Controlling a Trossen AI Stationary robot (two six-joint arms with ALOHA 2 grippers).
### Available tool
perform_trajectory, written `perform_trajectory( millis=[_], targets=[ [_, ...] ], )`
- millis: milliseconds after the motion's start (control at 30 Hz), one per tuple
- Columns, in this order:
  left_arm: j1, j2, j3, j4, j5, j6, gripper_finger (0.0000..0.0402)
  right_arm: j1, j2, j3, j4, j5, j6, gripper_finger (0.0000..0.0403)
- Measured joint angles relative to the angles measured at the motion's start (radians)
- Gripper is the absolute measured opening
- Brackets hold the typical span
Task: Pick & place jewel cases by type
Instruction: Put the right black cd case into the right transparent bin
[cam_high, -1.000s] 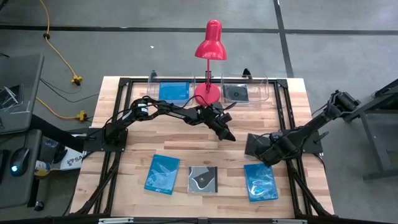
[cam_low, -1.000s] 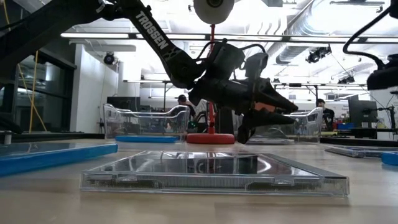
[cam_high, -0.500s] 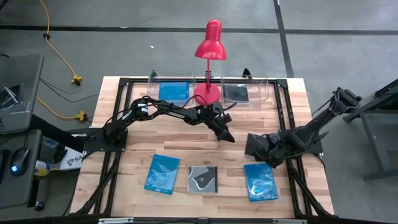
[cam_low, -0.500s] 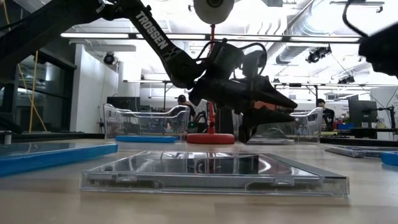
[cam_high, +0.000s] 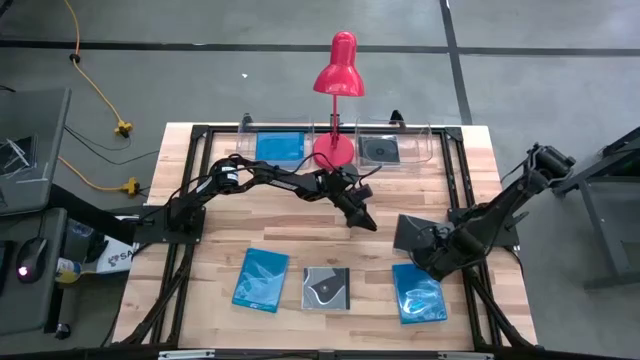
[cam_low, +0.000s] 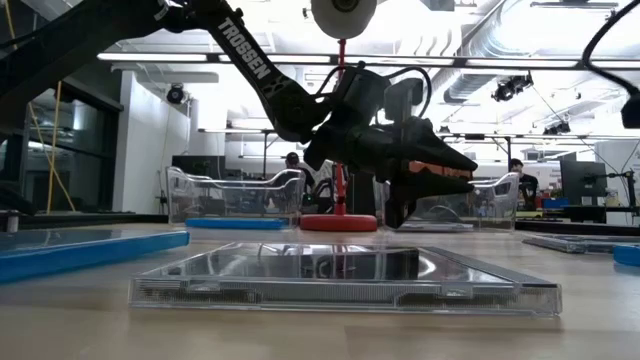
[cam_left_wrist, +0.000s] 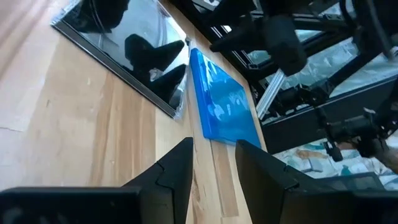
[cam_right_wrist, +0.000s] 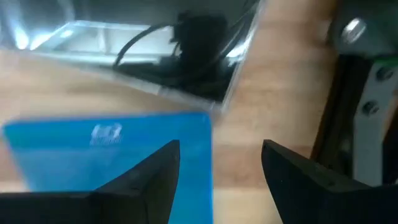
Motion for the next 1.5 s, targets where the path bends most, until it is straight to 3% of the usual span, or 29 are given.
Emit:
perform_trajectory(
  millis=[367,567,800,967,1233,1500],
  targets=[
    [0.000,0.000,0.000,0.000,-0.023,0.030,0.0120,-0.116,0.108,-0.014,0.028,0.014,-0.018,0.0211],
    [0.000,0.000,0.000,0.000,-0.018,0.034,0.0120,-0.151,0.112,-0.083,0.152,0.000,-0.015,0.0211],
    [0.000,0.000,0.000,-0.002,0.002,0.060,0.0120,-0.186,0.110,-0.089,0.155,0.004,-0.043,0.0211],
    [0.000,0.000,0.000,-0.062,-0.054,0.125,0.0120,-0.225,0.106,-0.099,0.276,0.127,-0.091,0.0211],
    [0.001,-0.006,0.003,-0.244,-0.155,0.324,0.0120,-0.326,0.106,-0.101,0.413,0.211,-0.208,0.0211],
    [0.000,-0.007,0.003,-0.287,-0.227,0.371,0.0120,-0.394,0.108,-0.103,0.567,0.363,-0.325,0.0211]
  ],
)
